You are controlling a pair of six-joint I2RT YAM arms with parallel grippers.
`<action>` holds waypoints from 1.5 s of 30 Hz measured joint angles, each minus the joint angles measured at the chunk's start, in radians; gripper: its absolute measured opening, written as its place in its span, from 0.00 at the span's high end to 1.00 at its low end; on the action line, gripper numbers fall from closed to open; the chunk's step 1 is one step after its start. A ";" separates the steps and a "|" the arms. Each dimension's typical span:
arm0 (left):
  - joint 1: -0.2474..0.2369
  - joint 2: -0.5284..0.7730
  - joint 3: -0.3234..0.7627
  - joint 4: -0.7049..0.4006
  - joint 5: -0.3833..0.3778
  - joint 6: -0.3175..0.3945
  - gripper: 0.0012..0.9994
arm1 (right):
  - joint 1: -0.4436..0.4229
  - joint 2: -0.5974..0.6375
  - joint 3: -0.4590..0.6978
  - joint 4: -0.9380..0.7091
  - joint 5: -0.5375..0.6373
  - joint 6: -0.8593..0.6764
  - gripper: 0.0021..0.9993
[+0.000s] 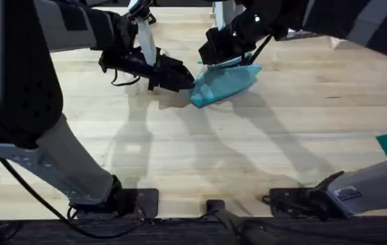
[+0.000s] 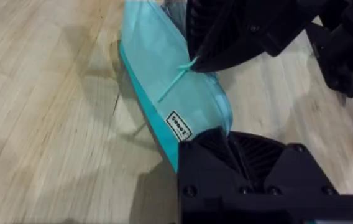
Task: Unzip the bag, pick up the pens from the table one at a time and place them inside, then zip the bag closed.
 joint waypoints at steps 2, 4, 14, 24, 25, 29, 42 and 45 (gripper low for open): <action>0.000 0.000 0.000 0.001 0.000 -0.011 0.96 | -0.014 0.000 0.000 0.000 -0.007 0.000 0.97; 0.000 0.000 0.000 0.003 0.000 -0.014 0.96 | -0.023 0.000 0.000 0.000 -0.012 0.001 0.97; 0.000 0.000 0.000 0.004 0.000 -0.018 0.96 | -0.039 0.000 0.000 0.000 -0.029 0.001 0.97; -0.001 0.000 0.000 0.003 0.000 -0.018 0.96 | -0.062 0.000 0.006 -0.074 -0.020 0.001 0.97; -0.002 0.000 0.000 0.002 0.000 -0.019 0.96 | -0.110 0.000 0.006 -0.116 0.006 -0.001 0.97; -0.002 0.000 0.000 0.002 0.001 -0.019 0.96 | -0.196 0.000 0.006 -0.129 0.017 -0.008 0.97; -0.020 0.000 0.000 0.011 0.009 -0.019 0.96 | -0.491 0.047 0.006 -0.144 -0.018 -0.014 0.97; -0.020 0.000 0.000 0.011 0.011 -0.019 0.96 | -0.520 0.100 0.005 -0.154 -0.027 -0.010 0.97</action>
